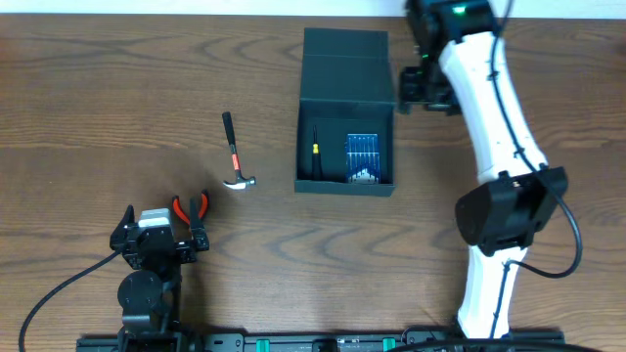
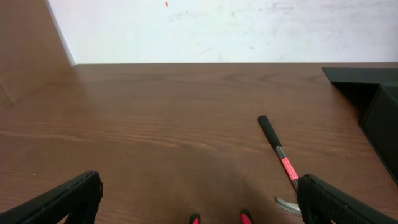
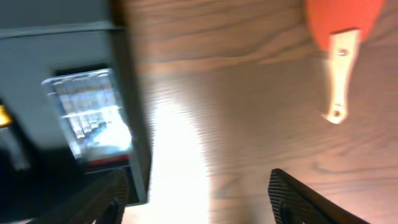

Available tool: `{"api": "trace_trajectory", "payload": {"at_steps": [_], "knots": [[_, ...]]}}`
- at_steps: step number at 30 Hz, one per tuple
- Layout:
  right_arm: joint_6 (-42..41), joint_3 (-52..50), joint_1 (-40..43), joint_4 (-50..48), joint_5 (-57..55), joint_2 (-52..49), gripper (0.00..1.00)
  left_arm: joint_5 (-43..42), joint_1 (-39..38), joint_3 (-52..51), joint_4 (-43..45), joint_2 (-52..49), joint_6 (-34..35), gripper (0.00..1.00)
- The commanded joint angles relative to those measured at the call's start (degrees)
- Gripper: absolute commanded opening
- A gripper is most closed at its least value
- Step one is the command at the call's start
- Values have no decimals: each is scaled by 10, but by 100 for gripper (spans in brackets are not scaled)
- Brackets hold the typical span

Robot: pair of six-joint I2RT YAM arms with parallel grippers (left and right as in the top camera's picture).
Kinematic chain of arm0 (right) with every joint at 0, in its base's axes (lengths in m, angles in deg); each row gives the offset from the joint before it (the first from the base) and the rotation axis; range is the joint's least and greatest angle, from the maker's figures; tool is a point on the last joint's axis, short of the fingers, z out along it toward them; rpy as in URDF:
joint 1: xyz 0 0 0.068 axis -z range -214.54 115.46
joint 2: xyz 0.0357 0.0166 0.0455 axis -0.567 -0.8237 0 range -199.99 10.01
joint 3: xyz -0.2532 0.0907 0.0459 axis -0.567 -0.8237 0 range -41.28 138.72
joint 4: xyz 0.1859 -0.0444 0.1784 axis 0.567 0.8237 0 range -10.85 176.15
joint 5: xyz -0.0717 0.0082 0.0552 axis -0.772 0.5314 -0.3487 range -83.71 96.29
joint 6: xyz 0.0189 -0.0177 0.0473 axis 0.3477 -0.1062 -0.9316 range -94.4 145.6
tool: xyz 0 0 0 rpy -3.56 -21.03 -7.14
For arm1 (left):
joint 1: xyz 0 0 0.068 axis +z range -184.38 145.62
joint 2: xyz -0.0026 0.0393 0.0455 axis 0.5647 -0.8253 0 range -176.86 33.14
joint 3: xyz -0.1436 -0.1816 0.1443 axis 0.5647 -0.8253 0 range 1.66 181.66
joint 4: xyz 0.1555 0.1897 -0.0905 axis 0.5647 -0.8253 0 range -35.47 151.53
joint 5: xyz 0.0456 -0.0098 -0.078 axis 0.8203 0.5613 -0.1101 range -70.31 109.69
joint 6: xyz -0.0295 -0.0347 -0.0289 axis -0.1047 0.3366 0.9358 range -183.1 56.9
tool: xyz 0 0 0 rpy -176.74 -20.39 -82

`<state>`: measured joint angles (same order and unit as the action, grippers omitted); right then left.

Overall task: Pack container
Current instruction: 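Raise the right gripper out of the box toward the scraper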

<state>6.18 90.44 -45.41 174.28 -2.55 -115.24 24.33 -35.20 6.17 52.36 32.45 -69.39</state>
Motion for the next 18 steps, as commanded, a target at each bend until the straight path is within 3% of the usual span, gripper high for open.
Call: {"api": "trace_trajectory", "payload": {"at_steps": [1, 6, 13, 18], "knots": [[48, 10, 32, 3, -15, -2, 78, -2, -1, -16, -7, 1, -8, 99], [52, 9, 69, 5, -15, -2, 92, -2, -1, -16, -7, 1, -8, 99], [51, 9, 86, 7, -8, -2, 99, -2, -1, -16, -6, 1, -8, 99], [51, 9, 85, 7, -8, -2, 99, -2, -1, -16, -7, 1, -8, 99]]}}
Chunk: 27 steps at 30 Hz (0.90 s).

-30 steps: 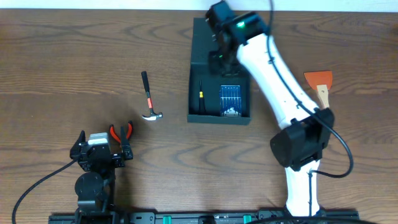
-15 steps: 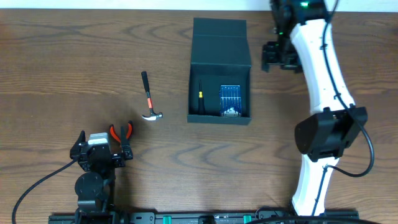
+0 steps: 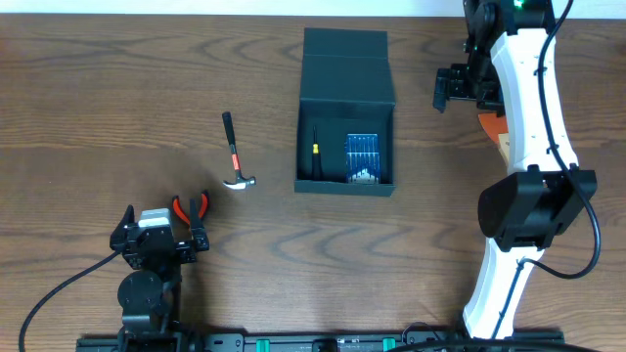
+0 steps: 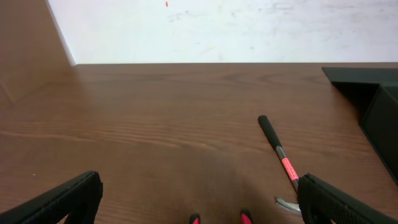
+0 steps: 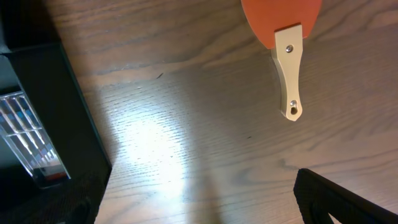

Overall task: Pack container
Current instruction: 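Raise the right gripper out of the box toward the scraper, then move the left gripper forward over the red-handled hammer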

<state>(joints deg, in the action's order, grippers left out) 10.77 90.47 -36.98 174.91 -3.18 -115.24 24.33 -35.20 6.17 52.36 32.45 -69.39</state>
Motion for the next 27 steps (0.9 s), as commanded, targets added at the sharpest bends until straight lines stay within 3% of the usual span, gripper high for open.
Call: {"api": "trace_trajectory", "payload": {"at_steps": [1, 13, 19, 23, 27], "knots": [[5, 9, 0, 1, -1, -2, 99, -2, -1, -16, -6, 1, -8, 99], [5, 9, 0, 0, -1, -2, 99, -20, -1, -16, 14, 1, 2, 98], [5, 9, 0, 0, -1, -2, 99, -66, -1, 24, 26, -7, 126, 99], [5, 9, 1, 0, -2, -2, 99, -66, -1, 90, -23, -68, 144, 99], [5, 9, 0, 0, -2, -2, 99, -71, -1, 186, -82, -191, 143, 99]]}}
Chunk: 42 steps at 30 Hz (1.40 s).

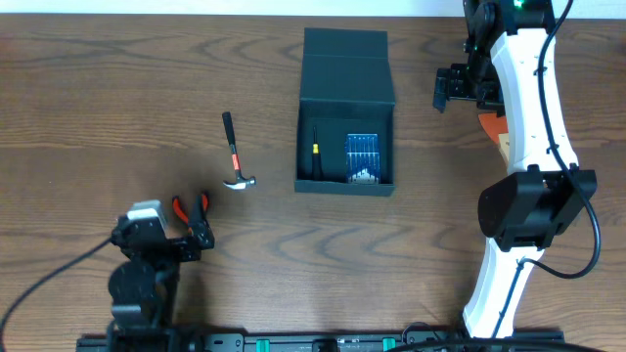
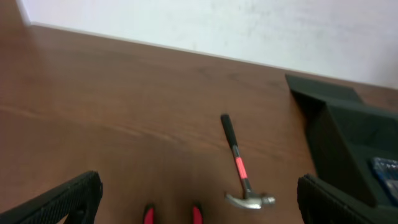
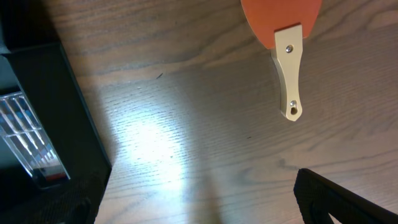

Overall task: Pack container
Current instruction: 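Move the left gripper forward over the red-handled hammer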

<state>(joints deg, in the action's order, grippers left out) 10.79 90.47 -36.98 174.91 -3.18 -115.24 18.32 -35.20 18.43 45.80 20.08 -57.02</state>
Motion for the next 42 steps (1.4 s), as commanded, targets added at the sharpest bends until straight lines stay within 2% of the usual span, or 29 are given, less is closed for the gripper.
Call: {"api": "trace_trajectory", "payload": {"at_steps": [1, 11, 16, 22, 28, 30, 34, 38, 42], "knots": [[5, 9, 0, 0, -2, -2, 99, -11, -1, 88, -28, -103, 20, 99], [5, 9, 0, 0, -2, -2, 99, -122, -3, 390, -207, -537, 20, 99], [5, 9, 0, 0, -2, -2, 99, -174, -3, 460, -199, -673, 27, 98], [5, 9, 0, 0, -1, -2, 99, -280, -3, 460, -163, -742, 32, 99], [5, 9, -1, 0, -1, -2, 99, -275, -27, 460, -164, -771, 13, 99], [5, 9, -1, 0, -1, -2, 99, -249, -48, 460, -171, -775, 30, 99], [5, 9, 0, 0, -1, -2, 99, -127, -97, 460, -189, -776, 62, 99], [5, 9, -1, 0, -1, -2, 99, -39, -132, 460, -206, -776, 136, 99], [5, 9, -1, 0, -1, -2, 99, -14, -129, 460, -211, -777, 177, 99]]}}
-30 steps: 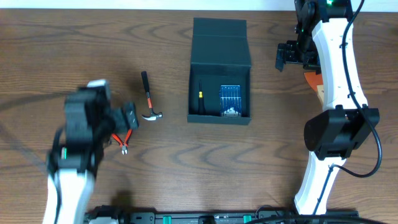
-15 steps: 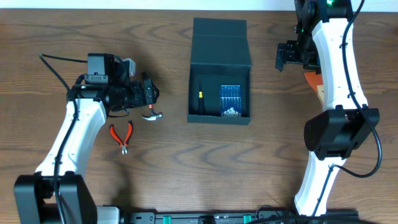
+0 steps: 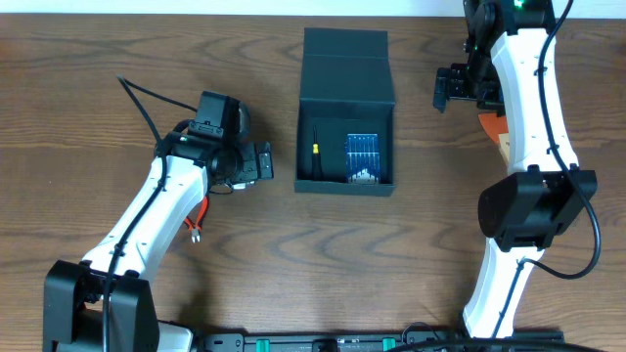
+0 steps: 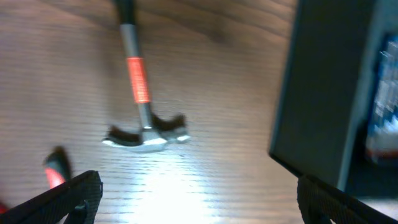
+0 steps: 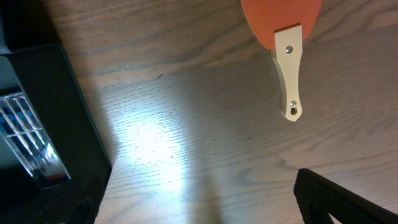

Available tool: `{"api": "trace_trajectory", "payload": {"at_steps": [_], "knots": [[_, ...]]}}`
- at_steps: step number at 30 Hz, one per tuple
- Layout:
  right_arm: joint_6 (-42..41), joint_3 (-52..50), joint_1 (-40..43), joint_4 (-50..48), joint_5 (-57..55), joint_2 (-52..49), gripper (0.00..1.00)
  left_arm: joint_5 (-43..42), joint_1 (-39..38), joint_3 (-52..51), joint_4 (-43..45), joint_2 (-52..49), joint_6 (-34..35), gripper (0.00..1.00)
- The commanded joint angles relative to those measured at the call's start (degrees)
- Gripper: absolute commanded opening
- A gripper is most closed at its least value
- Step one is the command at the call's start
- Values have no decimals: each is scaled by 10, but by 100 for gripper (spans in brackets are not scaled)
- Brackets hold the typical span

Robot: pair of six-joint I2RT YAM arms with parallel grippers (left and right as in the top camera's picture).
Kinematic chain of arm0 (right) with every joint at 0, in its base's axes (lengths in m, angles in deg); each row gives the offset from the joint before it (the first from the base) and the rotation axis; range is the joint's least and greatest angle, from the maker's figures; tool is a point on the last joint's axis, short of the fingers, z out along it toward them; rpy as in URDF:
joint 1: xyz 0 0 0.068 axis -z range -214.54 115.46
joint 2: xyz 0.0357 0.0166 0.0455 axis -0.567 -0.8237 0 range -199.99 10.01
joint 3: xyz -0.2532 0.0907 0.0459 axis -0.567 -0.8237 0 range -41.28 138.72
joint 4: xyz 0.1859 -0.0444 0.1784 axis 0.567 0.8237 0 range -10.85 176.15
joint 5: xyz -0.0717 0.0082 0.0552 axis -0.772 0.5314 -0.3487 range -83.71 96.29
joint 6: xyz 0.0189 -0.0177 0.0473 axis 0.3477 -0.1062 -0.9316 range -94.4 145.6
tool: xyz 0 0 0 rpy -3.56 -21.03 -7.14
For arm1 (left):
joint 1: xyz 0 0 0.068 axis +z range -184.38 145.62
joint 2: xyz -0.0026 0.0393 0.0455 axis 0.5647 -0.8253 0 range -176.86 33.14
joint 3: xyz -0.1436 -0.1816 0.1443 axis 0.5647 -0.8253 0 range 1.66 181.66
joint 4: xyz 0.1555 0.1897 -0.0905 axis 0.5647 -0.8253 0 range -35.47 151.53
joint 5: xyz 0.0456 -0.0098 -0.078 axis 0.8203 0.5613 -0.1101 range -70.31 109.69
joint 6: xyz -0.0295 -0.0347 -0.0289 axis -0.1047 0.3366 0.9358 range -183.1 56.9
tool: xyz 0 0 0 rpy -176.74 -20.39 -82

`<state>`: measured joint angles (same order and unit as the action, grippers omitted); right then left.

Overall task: Pack container
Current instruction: 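Move the left gripper forward over the red-handled hammer, then lower the left gripper toward the hammer handle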

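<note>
The dark open box (image 3: 347,59) stands mid-table with a black-and-yellow screwdriver (image 3: 315,156) and a blue bit case (image 3: 362,156) inside. My left gripper (image 3: 243,164) hovers open just left of the box and hides the hammer from overhead. In the left wrist view the hammer (image 4: 138,93) lies on the wood ahead of the gripper (image 4: 199,208), with the box wall (image 4: 323,93) at right. My right gripper (image 3: 455,88) hangs open right of the box. In its wrist view the orange scraper (image 5: 287,56) with a pale handle lies ahead of the gripper (image 5: 205,208).
Red-handled pliers (image 3: 196,215) lie on the table under the left forearm, and one red handle tip (image 4: 53,168) shows in the left wrist view. The box corner and bit case (image 5: 28,143) sit at the left of the right wrist view.
My left arm has gone from the front left of the table, beside the pliers, to over the hammer beside the box. The right arm has not moved.
The right gripper was first at the box's right edge, then further right over the orange scraper, where it has stayed. The left gripper rested open by the pliers, then turned slightly towards the hammer, and now hovers over it.
</note>
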<state>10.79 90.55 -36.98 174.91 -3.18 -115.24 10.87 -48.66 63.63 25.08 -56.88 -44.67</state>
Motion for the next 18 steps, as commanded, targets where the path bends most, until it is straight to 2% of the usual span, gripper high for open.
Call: {"api": "trace_trajectory", "payload": {"at_steps": [1, 4, 10, 18], "knots": [[5, 8, -1, 0, -1, -2, 99, 61, 8, 8, -7, -9, 61, 98], [5, 8, -1, 0, -1, -2, 99, 61, 14, 8, -21, -21, 78, 99], [5, 8, -1, 0, -1, -2, 99, 29, 13, 7, -17, -48, 78, 99], [5, 8, -1, 0, -1, -2, 99, 35, 14, 0, -17, -55, 67, 99]]}}
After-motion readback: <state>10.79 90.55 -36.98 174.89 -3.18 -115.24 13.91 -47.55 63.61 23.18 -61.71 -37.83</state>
